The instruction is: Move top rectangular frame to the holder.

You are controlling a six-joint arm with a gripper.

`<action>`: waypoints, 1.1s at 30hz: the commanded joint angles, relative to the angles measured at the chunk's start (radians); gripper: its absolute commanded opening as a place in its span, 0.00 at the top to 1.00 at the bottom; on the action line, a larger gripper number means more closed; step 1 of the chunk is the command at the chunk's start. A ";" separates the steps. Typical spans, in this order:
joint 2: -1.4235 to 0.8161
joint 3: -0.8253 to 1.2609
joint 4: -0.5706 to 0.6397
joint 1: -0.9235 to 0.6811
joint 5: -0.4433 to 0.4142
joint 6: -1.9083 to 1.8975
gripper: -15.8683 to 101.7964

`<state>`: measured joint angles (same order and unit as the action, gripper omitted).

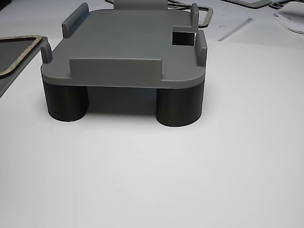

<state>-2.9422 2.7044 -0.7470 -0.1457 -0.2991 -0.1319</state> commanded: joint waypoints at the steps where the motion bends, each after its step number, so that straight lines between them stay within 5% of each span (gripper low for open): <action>1: -0.012 -0.066 -0.233 0.014 -0.005 -0.048 0.02; 33: 0.028 -0.100 -0.232 0.014 -0.031 -0.058 0.02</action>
<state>-2.9038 2.6400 -0.9894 -0.1457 -0.3298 -0.1994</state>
